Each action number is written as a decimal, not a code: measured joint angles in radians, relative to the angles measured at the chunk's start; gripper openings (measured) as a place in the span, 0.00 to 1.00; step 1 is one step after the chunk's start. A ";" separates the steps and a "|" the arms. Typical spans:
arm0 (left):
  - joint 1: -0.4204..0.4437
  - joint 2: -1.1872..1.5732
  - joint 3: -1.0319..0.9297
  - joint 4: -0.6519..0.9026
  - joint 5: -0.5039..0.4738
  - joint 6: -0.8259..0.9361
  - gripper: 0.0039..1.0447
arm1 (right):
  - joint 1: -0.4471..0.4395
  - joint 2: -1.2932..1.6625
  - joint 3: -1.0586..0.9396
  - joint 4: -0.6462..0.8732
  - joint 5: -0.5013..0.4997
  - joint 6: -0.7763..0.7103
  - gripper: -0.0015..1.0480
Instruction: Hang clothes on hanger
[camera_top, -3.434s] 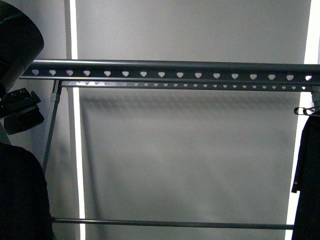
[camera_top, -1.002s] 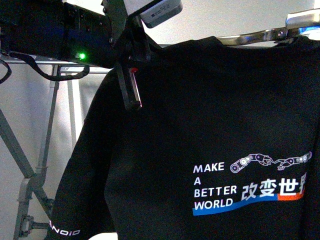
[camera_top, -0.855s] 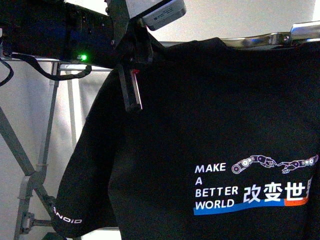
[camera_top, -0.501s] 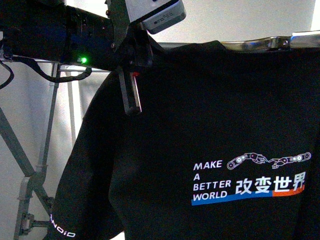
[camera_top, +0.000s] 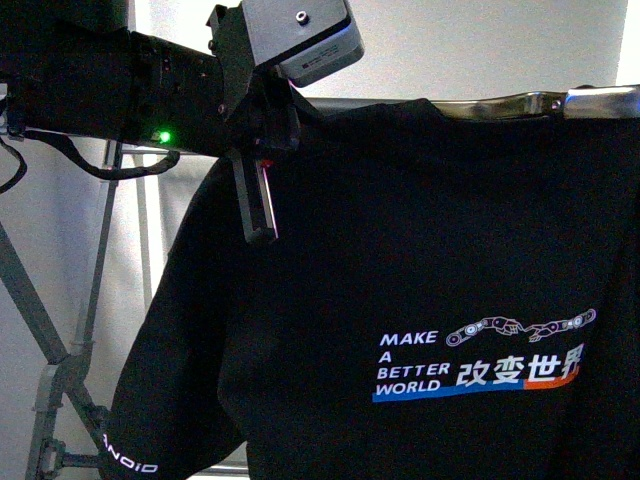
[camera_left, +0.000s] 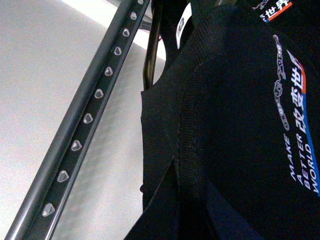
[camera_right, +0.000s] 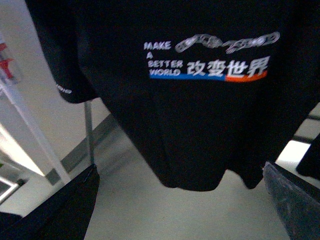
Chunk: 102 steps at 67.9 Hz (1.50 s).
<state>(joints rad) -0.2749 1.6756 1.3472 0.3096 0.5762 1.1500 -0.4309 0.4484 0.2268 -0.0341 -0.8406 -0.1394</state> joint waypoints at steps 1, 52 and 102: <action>0.000 0.000 0.000 0.000 0.000 0.000 0.04 | -0.008 0.014 0.008 0.010 -0.003 -0.006 0.93; 0.000 0.000 0.000 0.001 0.002 0.003 0.04 | 0.061 0.771 0.816 -0.011 -0.047 -1.167 0.93; 0.000 0.000 0.000 0.001 0.002 0.003 0.04 | 0.188 1.113 1.290 -0.177 0.106 -1.428 0.93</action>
<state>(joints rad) -0.2749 1.6760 1.3468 0.3103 0.5781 1.1530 -0.2428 1.5612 1.5169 -0.2111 -0.7349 -1.5673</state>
